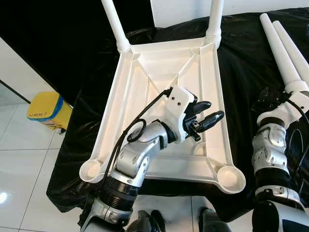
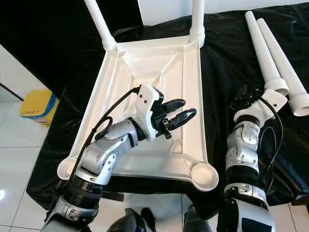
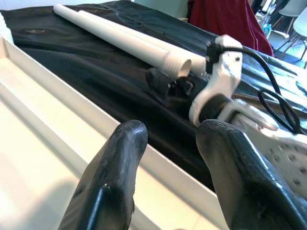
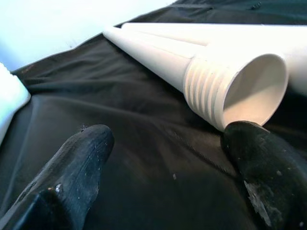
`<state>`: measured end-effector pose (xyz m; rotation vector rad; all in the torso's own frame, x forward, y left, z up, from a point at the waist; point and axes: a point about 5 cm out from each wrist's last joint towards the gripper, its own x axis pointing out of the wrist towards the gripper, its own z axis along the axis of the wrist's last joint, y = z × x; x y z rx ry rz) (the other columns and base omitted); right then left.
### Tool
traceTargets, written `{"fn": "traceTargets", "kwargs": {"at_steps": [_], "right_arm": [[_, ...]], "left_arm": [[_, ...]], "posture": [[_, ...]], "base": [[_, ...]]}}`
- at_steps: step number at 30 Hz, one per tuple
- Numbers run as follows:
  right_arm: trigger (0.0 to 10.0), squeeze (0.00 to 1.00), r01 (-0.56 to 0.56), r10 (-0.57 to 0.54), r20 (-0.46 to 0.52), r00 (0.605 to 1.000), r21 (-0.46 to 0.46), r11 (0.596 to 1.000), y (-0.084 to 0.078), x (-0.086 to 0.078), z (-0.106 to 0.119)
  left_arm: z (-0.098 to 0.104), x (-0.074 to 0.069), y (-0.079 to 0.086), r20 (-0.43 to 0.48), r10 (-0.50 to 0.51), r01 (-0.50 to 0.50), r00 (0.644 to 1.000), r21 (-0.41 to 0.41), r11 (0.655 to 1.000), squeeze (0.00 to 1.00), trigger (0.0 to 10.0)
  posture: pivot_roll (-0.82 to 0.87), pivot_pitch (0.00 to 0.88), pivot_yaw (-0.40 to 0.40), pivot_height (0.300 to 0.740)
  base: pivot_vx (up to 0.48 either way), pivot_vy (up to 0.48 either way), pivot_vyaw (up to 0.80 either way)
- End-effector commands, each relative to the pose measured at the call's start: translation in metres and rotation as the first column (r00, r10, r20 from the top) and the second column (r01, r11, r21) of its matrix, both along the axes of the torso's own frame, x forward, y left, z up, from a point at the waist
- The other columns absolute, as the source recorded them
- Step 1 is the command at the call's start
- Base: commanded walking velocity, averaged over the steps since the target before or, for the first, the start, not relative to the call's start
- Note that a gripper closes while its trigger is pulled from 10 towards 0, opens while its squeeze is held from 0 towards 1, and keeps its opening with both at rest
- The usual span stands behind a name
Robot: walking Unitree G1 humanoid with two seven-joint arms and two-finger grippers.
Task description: Building children table
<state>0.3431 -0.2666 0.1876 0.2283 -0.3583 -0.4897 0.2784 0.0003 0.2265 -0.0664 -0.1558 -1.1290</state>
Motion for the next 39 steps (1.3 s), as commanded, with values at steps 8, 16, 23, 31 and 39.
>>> {"fn": "traceTargets", "kwargs": {"at_steps": [8,16,23,31,39], "right_arm": [[10.0,0.0,-0.01,0.01,0.032,0.999,-0.015,1.0,0.0,0.006,0.009],[10.0,0.0,0.019,-0.019,0.037,0.999,-0.003,1.0,0.006,0.0,0.001],[10.0,0.0,-0.012,0.013,0.038,0.999,-0.02,1.0,-0.004,0.006,0.009],[10.0,0.0,-0.072,0.075,0.037,0.996,-0.077,0.994,-0.013,0.015,0.028],[8.9,0.0,-0.199,0.2,-0.006,0.98,-0.105,0.974,-0.008,0.03,0.039]], "left_arm": [[-0.003,-0.005,0.003,-0.023,-0.002,0.002,1.0,0.007,1.0,0.0,10.0],[-0.004,-0.007,0.003,-0.035,0.0,0.0,0.999,0.006,1.0,0.0,10.0],[-0.003,-0.01,0.002,-0.045,-0.006,0.006,0.999,0.006,1.0,0.0,10.0],[-0.005,-0.014,0.002,-0.06,-0.004,0.005,0.998,0.004,1.0,0.0,10.0],[-0.004,-0.015,0.002,-0.068,0.009,-0.009,0.998,0.002,1.0,0.0,10.0]], "posture": [[-0.2,0.247,0.19,0.74],[-0.2,0.249,0.194,0.74],[-0.2,0.256,0.198,0.74],[-0.19,0.27,0.194,0.74],[-0.17,0.278,0.186,0.74]], "base": [[0.0,0.0,0.0],[0.0,0.0,0.0],[0.0,0.0,0.0],[0.0,0.0,0.0],[0.0,0.0,0.0]]}}
